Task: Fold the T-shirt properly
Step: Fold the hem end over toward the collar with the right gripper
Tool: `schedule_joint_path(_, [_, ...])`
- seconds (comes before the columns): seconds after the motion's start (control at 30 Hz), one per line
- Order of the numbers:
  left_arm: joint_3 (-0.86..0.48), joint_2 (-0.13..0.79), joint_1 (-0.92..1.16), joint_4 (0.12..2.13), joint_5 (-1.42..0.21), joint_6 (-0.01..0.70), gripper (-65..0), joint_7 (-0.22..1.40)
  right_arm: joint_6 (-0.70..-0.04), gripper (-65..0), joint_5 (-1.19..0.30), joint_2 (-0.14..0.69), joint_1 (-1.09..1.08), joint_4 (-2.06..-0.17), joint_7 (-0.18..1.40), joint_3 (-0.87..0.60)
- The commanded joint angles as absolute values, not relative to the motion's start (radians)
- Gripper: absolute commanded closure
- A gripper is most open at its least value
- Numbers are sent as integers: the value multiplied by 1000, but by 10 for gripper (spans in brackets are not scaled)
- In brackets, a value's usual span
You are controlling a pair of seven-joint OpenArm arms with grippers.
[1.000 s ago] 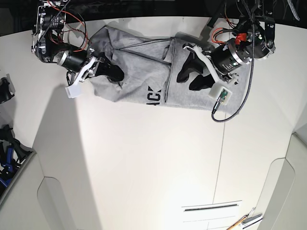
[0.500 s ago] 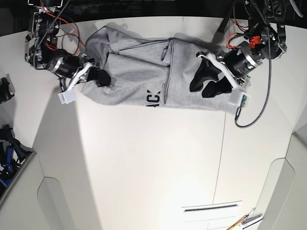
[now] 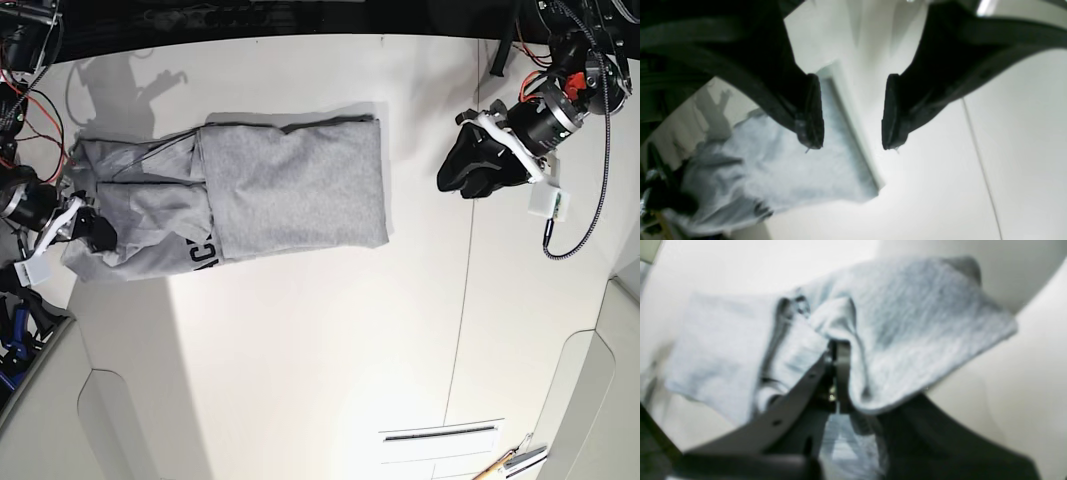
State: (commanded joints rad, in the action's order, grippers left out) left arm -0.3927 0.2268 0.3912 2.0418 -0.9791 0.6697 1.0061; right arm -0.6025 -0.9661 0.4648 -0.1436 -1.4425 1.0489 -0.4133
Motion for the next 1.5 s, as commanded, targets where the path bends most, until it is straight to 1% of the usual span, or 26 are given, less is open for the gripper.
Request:
schedule_joint_path(0.07, [-393,227,391,2020,-976,670,-318,1000,-606,0,-974,455,-179,-1458,1055,-409])
schedule_joint_path(0.13, [-393,227,391,1989,-976,670,-318,990,-606,0,-973,424,-205,-1482,1057,-400])
schedule_joint_path(0.2, [-393,227,391,1954,-976,670,-318,987,-606,0,-972,373,-208,-1528,1061,-379])
schedule_joint_path(0.3, [-392,227,391,1888,-976,670,-318,987,-604,0,-947,267,-207,-1618,1072,-318])
schedule_joint_path(0.37, [-383,227,391,1833,-975,670,-318,988,-598,0,-910,192,-207,-1667,1070,-247])
schedule_joint_path(0.47, [-350,226,391,1758,-981,670,-318,987,-598,0,-856,88,-205,-1676,1066,-109])
schedule_joint_path(0.57, [-326,214,391,1734,-991,670,-318,987,-589,0,-723,-7,-185,-1651,1005,46])
schedule_joint_path(0.63, [-326,199,388,1734,-994,670,-318,984,-587,0,-641,-54,-182,-1597,978,143])
schedule_joint_path(0.67, [-326,195,385,1734,-993,670,-318,984,-587,-78,-632,-73,-182,-1561,976,189])
schedule_joint_path(0.7, [-326,190,385,1734,-993,670,-318,984,-587,-186,-632,-88,-182,-1525,976,232])
schedule_joint_path(0.73, [-326,187,384,1734,-991,670,-318,984,-587,-276,-632,-100,-182,-1493,976,274])
schedule_joint_path(0.77, [-326,184,385,1734,-986,670,-318,984,-587,-340,-633,-104,-182,-1470,976,311])
schedule_joint_path(0.8, [-326,182,385,1734,-975,670,-318,984,-587,-364,-635,-102,-182,-1462,977,348])
schedule_joint_path(0.87, [-326,183,385,1734,-965,670,-318,984,-587,-364,-649,-101,-186,-1469,997,396])
schedule_joint_path(0.93, [-334,183,385,1734,-965,670,-318,985,-588,-364,-713,-101,-191,-1505,1037,408])
schedule_joint_path(1.03, [-369,183,386,1735,-990,670,-318,1000,-588,-362,-728,-100,-191,-1636,1052,396])
schedule_joint_path(1.1, [-410,183,385,1744,-1033,690,-312,1039,-588,-362,-688,-100,-193,-1734,1052,373])
schedule_joint_path(1.17, [-455,183,386,1758,-1094,698,-293,1096,-587,-362,-619,-94,-199,-1784,1043,342])
schedule_joint_path(1.27, [-507,183,394,1764,-1160,698,-284,1146,-579,-362,-557,-74,-205,-1778,1006,277])
schedule_joint_path(1.37, [-513,183,429,1764,-1172,698,-284,1145,-579,-354,-521,-38,-210,-1777,953,194])
schedule_joint_path(1.4, [-513,183,441,1764,-1187,698,-284,1145,-579,-317,-515,-23,-211,-1777,933,168])
schedule_joint_path(1.43, [-513,183,453,1764,-1200,698,-284,1145,-580,-239,-514,-7,-209,-1776,916,146])
schedule_joint_path(1.5, [-510,183,473,1764,-1221,698,-284,1150,-579,0,-516,23,-204,-1755,917,128])
